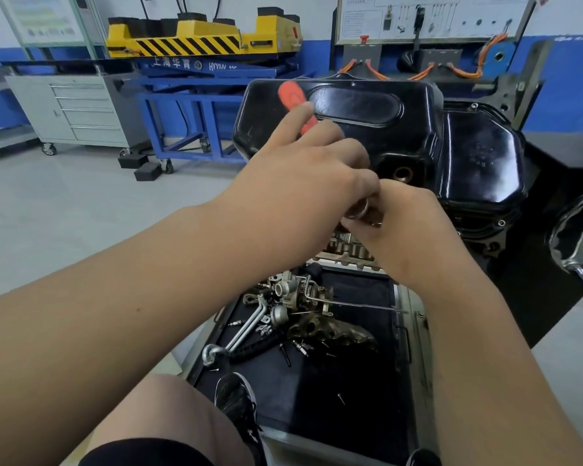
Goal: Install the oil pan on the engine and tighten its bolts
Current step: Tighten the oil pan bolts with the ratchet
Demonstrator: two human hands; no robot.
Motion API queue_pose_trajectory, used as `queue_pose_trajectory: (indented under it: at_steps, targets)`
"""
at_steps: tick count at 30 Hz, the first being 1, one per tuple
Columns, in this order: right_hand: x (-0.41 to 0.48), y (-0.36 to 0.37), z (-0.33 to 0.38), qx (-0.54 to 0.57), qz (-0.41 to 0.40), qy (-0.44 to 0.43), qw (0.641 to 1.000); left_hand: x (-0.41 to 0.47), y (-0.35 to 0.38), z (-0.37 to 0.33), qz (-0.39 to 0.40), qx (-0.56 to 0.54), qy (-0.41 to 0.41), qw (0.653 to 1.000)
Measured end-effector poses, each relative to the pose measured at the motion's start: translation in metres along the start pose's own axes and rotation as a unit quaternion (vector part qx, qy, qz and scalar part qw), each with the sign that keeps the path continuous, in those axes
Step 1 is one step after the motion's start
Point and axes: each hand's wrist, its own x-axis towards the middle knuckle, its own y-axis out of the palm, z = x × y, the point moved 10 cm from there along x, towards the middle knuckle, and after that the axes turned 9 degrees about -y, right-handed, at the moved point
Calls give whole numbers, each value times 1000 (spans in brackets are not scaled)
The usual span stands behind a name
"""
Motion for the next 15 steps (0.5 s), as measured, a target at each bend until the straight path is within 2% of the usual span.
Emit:
queue_pose_trajectory:
  at_steps: [3, 7, 10, 15]
  targets:
    - [-3, -4, -5, -7, -25, 16, 1000, 0, -4, 4, -8, 2, -7, 1000]
    - [-4, -11, -5, -41, -66, 25, 997, 0, 5, 13, 30, 2, -74, 997]
    - [-6, -5, -3, -42, -58, 31, 997, 1, 14, 14, 60, -9, -111, 992]
    - [-1, -3, 0, 3, -32, -1, 999, 0, 4, 5, 10, -12, -37, 999]
